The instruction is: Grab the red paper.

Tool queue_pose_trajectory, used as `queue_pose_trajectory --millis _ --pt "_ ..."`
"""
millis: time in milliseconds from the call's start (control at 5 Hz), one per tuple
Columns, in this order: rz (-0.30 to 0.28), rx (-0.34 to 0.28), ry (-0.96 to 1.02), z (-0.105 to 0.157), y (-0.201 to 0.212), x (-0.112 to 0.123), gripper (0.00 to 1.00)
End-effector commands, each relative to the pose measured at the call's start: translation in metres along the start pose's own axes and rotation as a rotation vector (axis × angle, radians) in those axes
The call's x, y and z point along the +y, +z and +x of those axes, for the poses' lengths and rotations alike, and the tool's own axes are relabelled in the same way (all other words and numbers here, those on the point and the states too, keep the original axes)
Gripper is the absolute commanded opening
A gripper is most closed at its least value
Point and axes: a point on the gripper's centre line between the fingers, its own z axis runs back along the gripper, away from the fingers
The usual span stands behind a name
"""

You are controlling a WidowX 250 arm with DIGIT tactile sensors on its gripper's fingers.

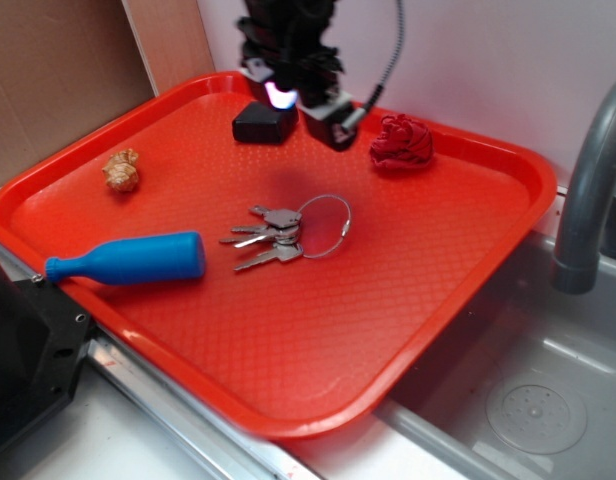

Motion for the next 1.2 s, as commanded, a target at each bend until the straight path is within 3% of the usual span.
queue_pose_trajectory --millis 0,400,600,800,1000 --pt "-0.023 -0.076 -0.094 0.041 -0.007 -0.031 1.00" --pt "-0.008 -0.136 -0.152 0.059 -0.026 -0.048 1.00" --pt "-0.002 -0.147 -0.134 0.067 -0.033 -0.044 1.00" --pt "0.017 -0.156 -0.087 0.070 -0.042 -0.032 0.00" --pt "0.001 -0.147 -0.063 0.070 -0.045 -0.024 0.00"
